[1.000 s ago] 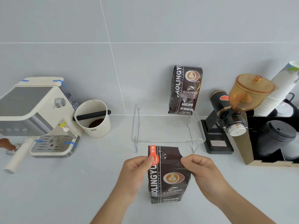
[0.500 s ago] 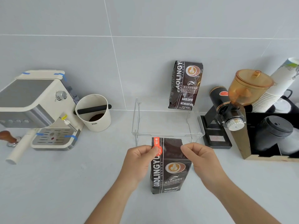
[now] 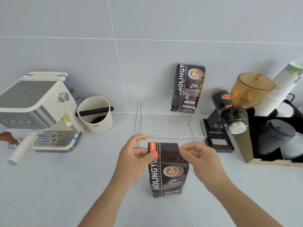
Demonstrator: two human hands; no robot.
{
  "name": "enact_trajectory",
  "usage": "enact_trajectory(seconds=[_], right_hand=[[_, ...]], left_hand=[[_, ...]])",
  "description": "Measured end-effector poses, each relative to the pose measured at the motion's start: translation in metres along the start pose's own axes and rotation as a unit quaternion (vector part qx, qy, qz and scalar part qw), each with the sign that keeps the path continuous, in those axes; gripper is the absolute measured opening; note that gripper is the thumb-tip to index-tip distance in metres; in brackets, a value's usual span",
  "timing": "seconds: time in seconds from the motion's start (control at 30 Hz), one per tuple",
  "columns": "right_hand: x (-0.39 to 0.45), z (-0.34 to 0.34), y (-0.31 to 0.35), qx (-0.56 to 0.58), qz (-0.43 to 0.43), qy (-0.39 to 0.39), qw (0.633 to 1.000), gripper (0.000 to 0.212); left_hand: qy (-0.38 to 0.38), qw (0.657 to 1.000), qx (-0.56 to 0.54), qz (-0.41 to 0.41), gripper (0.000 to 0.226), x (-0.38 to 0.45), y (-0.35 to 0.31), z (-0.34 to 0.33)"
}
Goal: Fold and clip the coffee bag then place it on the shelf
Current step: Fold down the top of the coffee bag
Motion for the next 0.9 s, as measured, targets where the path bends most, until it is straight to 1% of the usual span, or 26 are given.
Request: enact_trajectory(seconds=[0.03, 0.1, 0.13, 0.2, 0.23, 0.3, 0.37, 0.43, 0.57, 0.67, 0.8, 0.9], right_hand=[[-0.001, -0.002, 0.003, -0.009, 0.005, 0.006, 1.0, 0.019], [-0.002, -0.009, 0.009, -0.058, 0.034, 0.024, 0.997, 0.033], [-0.002, -0.012, 0.012, -0.099, 0.051, 0.029, 0.993, 0.038], [-0.003, -0.014, 0.017, -0.179, 0.075, 0.022, 0.981, 0.041], [-0.004, -0.013, 0.02, -0.212, 0.088, 0.011, 0.973, 0.039], [-0.006, -0.014, 0.031, -0.263, 0.13, -0.006, 0.956, 0.027], [-0.01, -0.017, 0.039, -0.302, 0.17, -0.006, 0.938, 0.018], [-0.012, -0.019, 0.043, -0.323, 0.194, 0.0, 0.926, 0.013], [-0.014, -0.02, 0.046, -0.346, 0.216, 0.013, 0.913, 0.007], [-0.013, -0.019, 0.049, -0.341, 0.223, 0.027, 0.913, 0.009], [-0.014, -0.016, 0.046, -0.342, 0.211, 0.055, 0.914, 0.009], [-0.014, -0.013, 0.04, -0.32, 0.184, 0.063, 0.927, 0.014]], left_hand=[[0.006, 0.999, 0.036, -0.024, 0.047, -0.001, -0.007, 0.0], [0.016, 0.993, 0.097, -0.068, 0.053, -0.003, -0.016, -0.001], [0.019, 0.989, 0.116, -0.086, 0.053, -0.005, -0.02, -0.002], [0.022, 0.979, 0.159, -0.122, 0.048, -0.008, -0.027, -0.004], [0.026, 0.973, 0.183, -0.141, 0.044, -0.009, -0.03, -0.006], [0.04, 0.957, 0.232, -0.172, 0.035, -0.011, -0.034, -0.009], [0.052, 0.94, 0.275, -0.196, 0.031, -0.012, -0.035, -0.011], [0.058, 0.93, 0.294, -0.21, 0.024, -0.012, -0.036, -0.013], [0.076, 0.929, 0.302, -0.199, 0.01, -0.01, -0.033, -0.014], [0.105, 0.93, 0.289, -0.2, 0.004, -0.007, -0.032, -0.018], [0.123, 0.958, 0.215, -0.145, 0.008, -0.003, -0.025, -0.017], [0.142, 0.969, 0.173, -0.108, 0.021, 0.0, -0.017, -0.019]])
Point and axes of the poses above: each hand's wrist, its own x-axis towards the middle knuckle, its own z-axis out of the back of the hand, y = z × x, the point moved 10 cm from there along x, towards the middle knuckle, and after that the axes turned 9 degrees about -x, right-handed, at the moved point
